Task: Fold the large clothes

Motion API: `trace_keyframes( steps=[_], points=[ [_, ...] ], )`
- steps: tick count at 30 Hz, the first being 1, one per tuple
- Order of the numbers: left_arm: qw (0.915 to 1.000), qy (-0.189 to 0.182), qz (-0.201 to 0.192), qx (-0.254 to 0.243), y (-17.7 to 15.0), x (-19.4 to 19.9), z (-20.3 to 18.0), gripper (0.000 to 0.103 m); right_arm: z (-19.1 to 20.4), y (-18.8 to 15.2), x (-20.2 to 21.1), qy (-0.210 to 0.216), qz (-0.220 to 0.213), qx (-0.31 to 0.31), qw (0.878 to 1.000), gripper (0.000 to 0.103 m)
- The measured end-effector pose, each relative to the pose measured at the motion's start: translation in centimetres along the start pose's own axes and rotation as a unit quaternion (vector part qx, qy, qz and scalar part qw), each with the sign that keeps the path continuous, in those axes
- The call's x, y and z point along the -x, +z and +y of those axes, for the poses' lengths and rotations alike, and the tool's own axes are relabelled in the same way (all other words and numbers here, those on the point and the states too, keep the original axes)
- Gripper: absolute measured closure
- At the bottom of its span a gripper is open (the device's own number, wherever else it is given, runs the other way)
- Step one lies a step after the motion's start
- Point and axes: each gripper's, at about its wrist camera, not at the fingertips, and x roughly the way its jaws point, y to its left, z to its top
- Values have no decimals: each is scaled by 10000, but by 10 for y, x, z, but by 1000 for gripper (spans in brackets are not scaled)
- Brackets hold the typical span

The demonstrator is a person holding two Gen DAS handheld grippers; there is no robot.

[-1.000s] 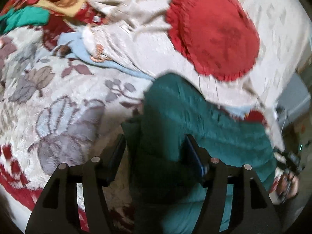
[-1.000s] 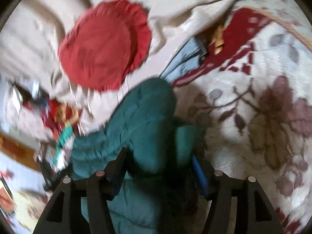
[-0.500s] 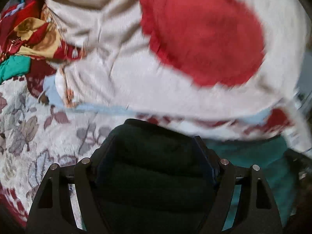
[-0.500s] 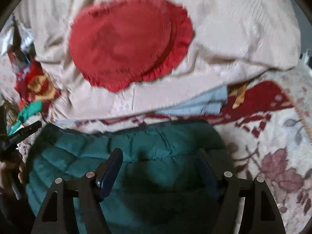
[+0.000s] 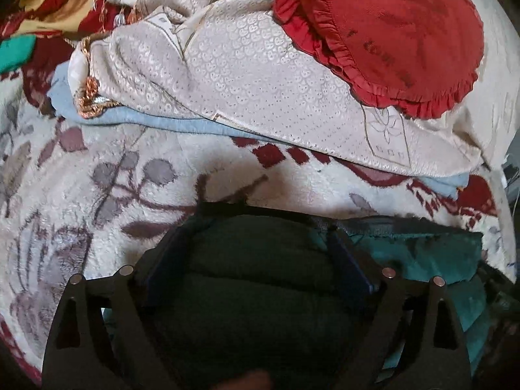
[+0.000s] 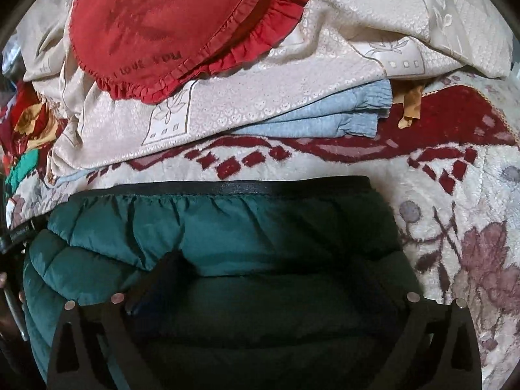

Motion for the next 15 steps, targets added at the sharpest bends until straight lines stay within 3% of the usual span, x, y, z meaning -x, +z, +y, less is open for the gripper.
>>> trace_keyframes(
  steps=[3, 6, 8, 11, 12, 15],
  points=[
    [9999, -114, -2, -70, -1, 5, -1, 11, 5, 3, -2, -82, 71, 147, 9998, 0],
    [9997, 17, -241, -67, -4, 35, -8, 11, 9, 3, 11, -221, -239, 177, 9993, 7],
    [9977, -77, -631, -247, -17, 71, -19, 11, 15, -4, 41, -278, -673, 140, 9973, 7],
    [9922, -70, -1064, -649, -51, 121, -42, 7, 33, -30, 90, -27, -1281, 311, 9913, 7],
    [9919, -108, -1047, -705, -65, 129, -50, 1, 43, -48, 109, 86, -1557, 431, 9868, 7],
    [9946, -247, -769, -647, -105, 132, -67, 1, 61, -87, 135, 118, -2056, 599, 9767, 7]
  ],
)
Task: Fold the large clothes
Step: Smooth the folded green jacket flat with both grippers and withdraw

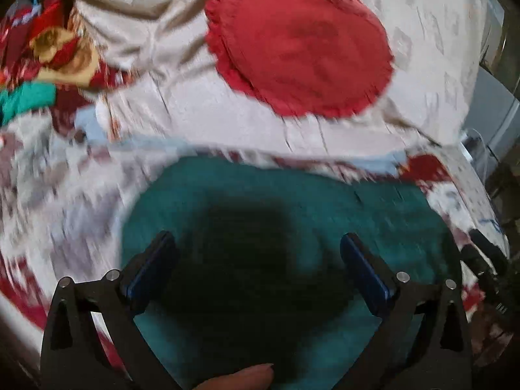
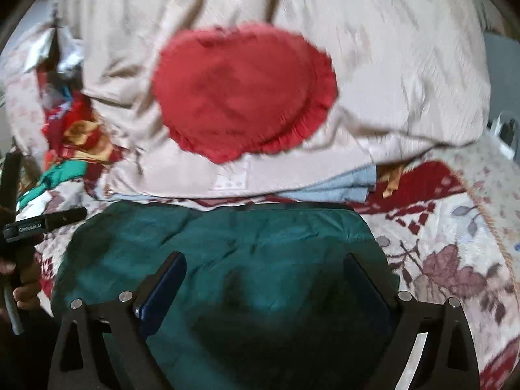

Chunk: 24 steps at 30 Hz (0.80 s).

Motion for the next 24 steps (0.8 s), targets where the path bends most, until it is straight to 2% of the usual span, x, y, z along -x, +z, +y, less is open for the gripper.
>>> trace_keyframes(
  steps=[2, 3, 4, 6, 8, 10, 13, 17, 24],
  points=[
    [9997, -54, 212, -72, -21, -8, -12, 1, 10, -19, 12, 55, -102, -14, 9999, 7],
    [9992, 61, 349, -175, -33, -18, -19, 1, 14, -23, 11, 84, -55, -29, 9999, 7],
    [9989, 203, 316, -267, -40, -22, -22, 1, 18, -29, 7, 123, 71, -17, 9999, 7],
    [9983, 298, 200, -469, -42, -28, -27, 0, 16, -40, -9, 113, 341, -98, 9993, 7],
    [9979, 276, 352, -477, -37, -29, -26, 0, 8, -52, -30, 3, 808, -299, 9963, 6],
    [9982, 253, 382, -397, -32, -16, -24, 0, 4, -47, -30, -47, 826, -477, 9954, 6],
    [9986, 332, 182, -383, -34, 10, -24, 0, 9, -29, -1, 40, 595, -522, 9969, 6],
    [9991, 220, 224, -296, -53, 42, -25, 0, 27, -22, 49, -2, 343, -256, 9991, 6],
    [9983, -47, 511, -286, -104, 87, -20, 0, 43, -52, 116, -368, 523, 154, 9978, 6]
  ],
)
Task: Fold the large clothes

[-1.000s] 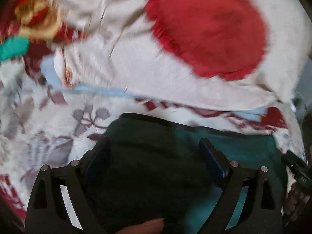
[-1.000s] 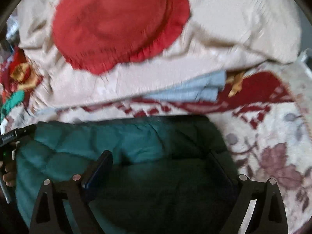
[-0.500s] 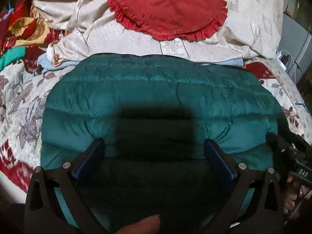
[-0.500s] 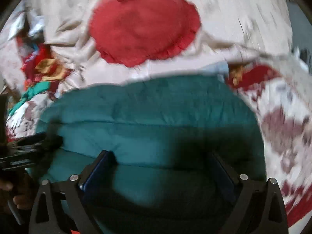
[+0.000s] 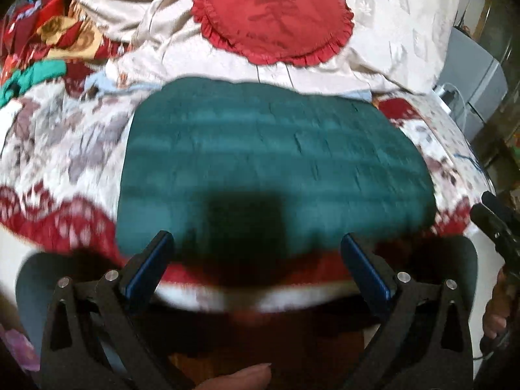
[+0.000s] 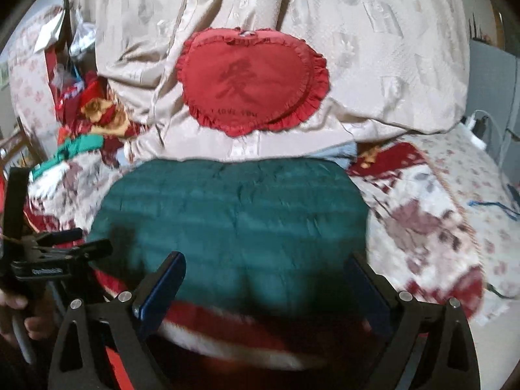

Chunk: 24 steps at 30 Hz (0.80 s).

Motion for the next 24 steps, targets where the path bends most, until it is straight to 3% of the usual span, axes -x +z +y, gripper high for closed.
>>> trace_keyframes(
  steps=[6, 12, 24],
  points=[
    [9997, 153, -152, 76, -26, 30, -3, 0, -16, -34, 38, -104, 178, -379, 9991, 6],
    [9994, 289, -190, -6, -24, 31, -18, 0, -24, -44, 51, -31, 369, -814, 9960, 6],
    [9969, 529, -294, -500, -30, 34, -49, 0, 5, -48, 49, -51, 293, -311, 9991, 6]
  ],
)
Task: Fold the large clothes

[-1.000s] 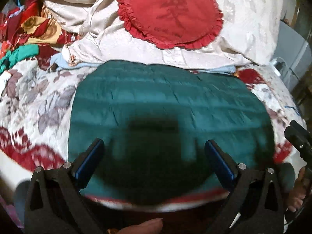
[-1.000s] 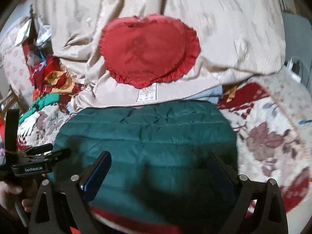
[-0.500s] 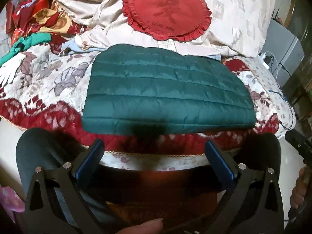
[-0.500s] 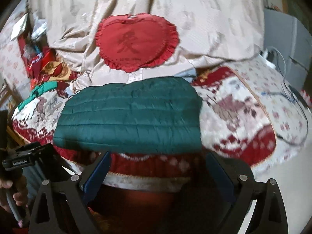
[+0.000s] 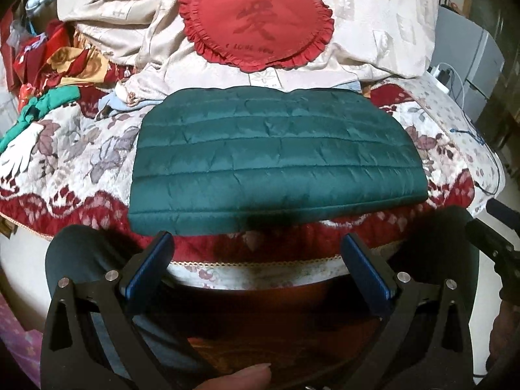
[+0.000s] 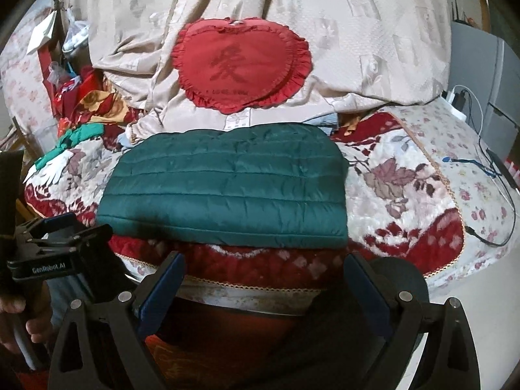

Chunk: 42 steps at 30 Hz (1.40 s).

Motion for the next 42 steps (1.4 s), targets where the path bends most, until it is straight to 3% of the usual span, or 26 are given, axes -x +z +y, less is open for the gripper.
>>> trace_keyframes(
  steps=[42],
  points=[
    [9999, -98, 29, 114, -5, -1, 7, 0, 13, -2, -5, -23, 34, 33, 10000, 6]
  ],
)
